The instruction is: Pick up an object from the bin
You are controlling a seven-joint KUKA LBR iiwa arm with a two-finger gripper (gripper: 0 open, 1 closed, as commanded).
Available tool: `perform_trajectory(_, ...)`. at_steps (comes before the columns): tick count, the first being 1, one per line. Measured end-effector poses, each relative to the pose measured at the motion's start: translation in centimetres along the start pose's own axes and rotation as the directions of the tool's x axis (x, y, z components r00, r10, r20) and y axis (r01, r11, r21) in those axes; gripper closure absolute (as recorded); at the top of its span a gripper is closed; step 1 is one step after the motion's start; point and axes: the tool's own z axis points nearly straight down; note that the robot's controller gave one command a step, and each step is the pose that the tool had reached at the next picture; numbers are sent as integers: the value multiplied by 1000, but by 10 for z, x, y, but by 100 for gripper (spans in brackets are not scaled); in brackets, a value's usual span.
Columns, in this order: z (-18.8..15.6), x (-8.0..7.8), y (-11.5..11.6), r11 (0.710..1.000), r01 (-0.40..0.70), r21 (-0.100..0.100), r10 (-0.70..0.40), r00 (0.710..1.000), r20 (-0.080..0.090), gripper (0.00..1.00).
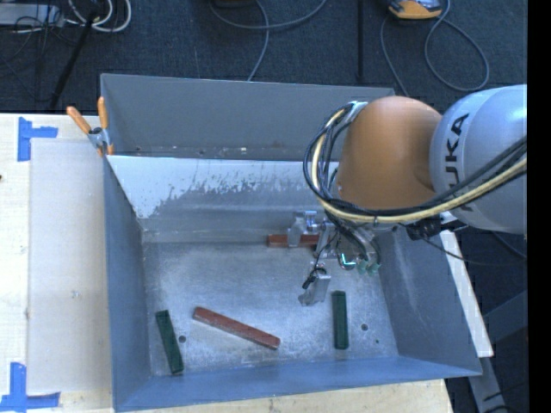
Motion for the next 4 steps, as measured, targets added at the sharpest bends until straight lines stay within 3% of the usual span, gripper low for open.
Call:
perform_trajectory(1,72,-23,-53,916,402,2,-402,916,2,0)
perform_trajectory(2,2,-1,-89,634,773,9,-773,634,7,0)
perform_trajectory(3,128,23,-46,167,986,2,-986,167,-1,0)
perform_trajectory(4,10,-34,-6,43,999,18,-999,43,5,0)
